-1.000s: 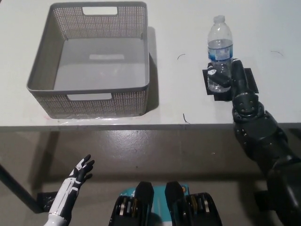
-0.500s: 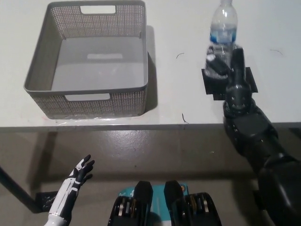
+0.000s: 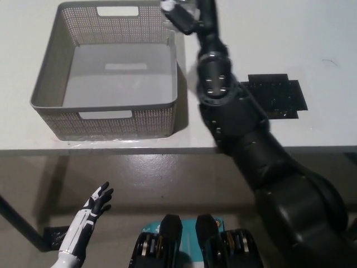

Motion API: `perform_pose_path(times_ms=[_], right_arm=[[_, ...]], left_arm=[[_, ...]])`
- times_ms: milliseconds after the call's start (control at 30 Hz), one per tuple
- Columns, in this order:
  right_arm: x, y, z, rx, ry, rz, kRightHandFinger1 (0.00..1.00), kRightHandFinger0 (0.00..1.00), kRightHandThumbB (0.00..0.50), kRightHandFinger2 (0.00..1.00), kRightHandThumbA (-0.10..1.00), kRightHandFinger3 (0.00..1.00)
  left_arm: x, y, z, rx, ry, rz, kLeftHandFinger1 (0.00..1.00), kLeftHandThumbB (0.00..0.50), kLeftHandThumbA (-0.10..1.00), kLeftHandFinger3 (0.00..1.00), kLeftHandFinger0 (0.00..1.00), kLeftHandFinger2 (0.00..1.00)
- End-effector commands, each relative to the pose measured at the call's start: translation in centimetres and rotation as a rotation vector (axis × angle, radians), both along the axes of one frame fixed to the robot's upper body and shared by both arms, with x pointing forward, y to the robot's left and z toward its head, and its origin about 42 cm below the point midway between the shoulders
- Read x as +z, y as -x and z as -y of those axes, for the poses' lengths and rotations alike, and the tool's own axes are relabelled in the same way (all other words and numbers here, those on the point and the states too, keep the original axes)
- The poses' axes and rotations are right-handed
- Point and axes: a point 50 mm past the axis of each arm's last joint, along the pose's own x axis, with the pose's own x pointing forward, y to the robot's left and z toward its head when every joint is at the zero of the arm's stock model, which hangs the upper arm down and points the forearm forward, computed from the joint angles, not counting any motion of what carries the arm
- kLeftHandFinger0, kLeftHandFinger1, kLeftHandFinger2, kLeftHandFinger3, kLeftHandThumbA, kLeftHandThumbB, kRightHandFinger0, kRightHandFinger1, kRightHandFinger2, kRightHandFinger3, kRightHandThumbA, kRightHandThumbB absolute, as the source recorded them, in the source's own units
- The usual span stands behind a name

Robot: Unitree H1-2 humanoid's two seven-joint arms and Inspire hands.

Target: Use the right hand to pick up a water botttle and place it into a container on the left side

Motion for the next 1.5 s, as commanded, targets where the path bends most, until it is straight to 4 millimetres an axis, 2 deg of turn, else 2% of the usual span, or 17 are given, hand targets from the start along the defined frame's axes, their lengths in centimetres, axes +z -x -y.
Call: perform_pose_path(times_ms=[0, 67, 167, 400, 533, 567, 600, 633, 667, 700, 733, 800, 967, 1200, 1333, 1433, 1467], right_arm=[[5.1, 0.7, -3.2, 0.046, -0.011, 0.131, 0.17, 0.00, 0.137, 0.63, -0.10, 0.58], [4.6, 1.1, -4.1, 0.057, -0.001, 0.126, 0.15, 0.00, 0.136, 0.59, -0.10, 0.51], [3.0, 1.5, -5.1, 0.082, 0.017, 0.085, 0.17, 0.00, 0.121, 0.61, -0.10, 0.53], [-1.6, 1.4, -4.5, 0.052, 0.119, -0.027, 0.24, 0.00, 0.121, 0.71, -0.10, 0.69], [-3.8, 0.8, -2.8, 0.050, 0.178, -0.110, 0.38, 0.02, 0.154, 0.81, -0.10, 0.82], [-4.2, 0.6, -2.4, 0.046, 0.206, -0.139, 0.45, 0.08, 0.163, 0.87, -0.10, 0.88], [-4.3, 0.5, -2.2, 0.044, 0.216, -0.151, 0.45, 0.10, 0.167, 0.84, -0.10, 0.86], [-4.7, 0.1, -1.5, 0.069, 0.258, -0.174, 0.74, 0.41, 0.250, 1.00, 0.14, 1.00], [-4.7, 0.0, -1.4, 0.077, 0.267, -0.181, 0.70, 0.49, 0.264, 0.87, 0.24, 0.93], [-4.9, -0.1, -1.1, 0.098, 0.276, -0.195, 0.83, 0.67, 0.304, 0.94, 0.33, 1.00], [-5.0, -0.1, -0.9, 0.117, 0.271, -0.198, 0.90, 0.74, 0.329, 1.00, 0.35, 1.00], [-5.1, -0.3, -0.5, 0.137, 0.285, -0.210, 1.00, 0.85, 0.370, 1.00, 0.45, 1.00], [-5.2, -0.6, 0.1, 0.147, 0.281, -0.222, 1.00, 0.88, 0.316, 1.00, 0.52, 1.00], [-5.0, -0.8, 0.8, 0.154, 0.256, -0.214, 1.00, 0.88, 0.313, 1.00, 0.58, 1.00], [-4.6, -0.9, 1.0, 0.152, 0.257, -0.188, 0.97, 0.79, 0.316, 1.00, 0.64, 1.00], [-4.2, -0.9, 1.0, 0.159, 0.234, -0.171, 0.96, 0.78, 0.350, 1.00, 0.69, 1.00], [-4.1, -0.9, 0.9, 0.175, 0.220, -0.163, 0.98, 0.80, 0.400, 1.00, 0.76, 1.00]], left_arm=[[1.2, -0.6, -0.1, -0.025, -0.027, 0.059, 1.00, 0.162, 1.00, 1.00, 1.00, 1.00], [1.3, -0.7, 0.0, -0.032, -0.027, 0.060, 1.00, 0.162, 1.00, 1.00, 1.00, 1.00], [1.5, -0.9, 0.1, -0.036, -0.019, 0.066, 1.00, 0.160, 1.00, 1.00, 1.00, 1.00], [2.0, -1.4, -0.2, -0.051, -0.032, 0.085, 1.00, 0.146, 1.00, 1.00, 1.00, 1.00], [2.5, -1.6, -0.1, -0.058, -0.039, 0.086, 1.00, 0.153, 1.00, 1.00, 1.00, 1.00], [2.5, -1.7, -0.1, -0.062, -0.040, 0.086, 1.00, 0.153, 1.00, 1.00, 1.00, 1.00], [2.6, -1.8, -0.1, -0.064, -0.037, 0.087, 1.00, 0.152, 1.00, 1.00, 1.00, 1.00], [2.7, -1.9, -0.1, -0.065, -0.040, 0.087, 1.00, 0.145, 1.00, 1.00, 1.00, 1.00], [2.7, -1.9, -0.1, -0.066, -0.041, 0.087, 1.00, 0.144, 1.00, 1.00, 1.00, 1.00], [2.7, -2.0, -0.1, -0.066, -0.043, 0.087, 1.00, 0.156, 1.00, 1.00, 1.00, 1.00], [2.7, -2.1, -0.1, -0.067, -0.047, 0.089, 1.00, 0.157, 1.00, 1.00, 1.00, 1.00], [2.8, -2.2, 0.0, -0.074, -0.048, 0.093, 1.00, 0.155, 1.00, 1.00, 1.00, 1.00], [2.8, -2.3, 0.1, -0.077, -0.047, 0.090, 1.00, 0.154, 1.00, 1.00, 1.00, 1.00], [2.8, -2.5, 0.2, -0.089, -0.056, 0.091, 1.00, 0.151, 1.00, 1.00, 1.00, 1.00], [2.9, -2.5, 0.2, -0.094, -0.060, 0.092, 1.00, 0.173, 1.00, 1.00, 1.00, 1.00], [2.9, -2.6, 0.2, -0.093, -0.058, 0.092, 1.00, 0.184, 1.00, 1.00, 1.00, 1.00], [2.9, -2.6, 0.2, -0.092, -0.058, 0.090, 1.00, 0.186, 1.00, 1.00, 1.00, 1.00]])
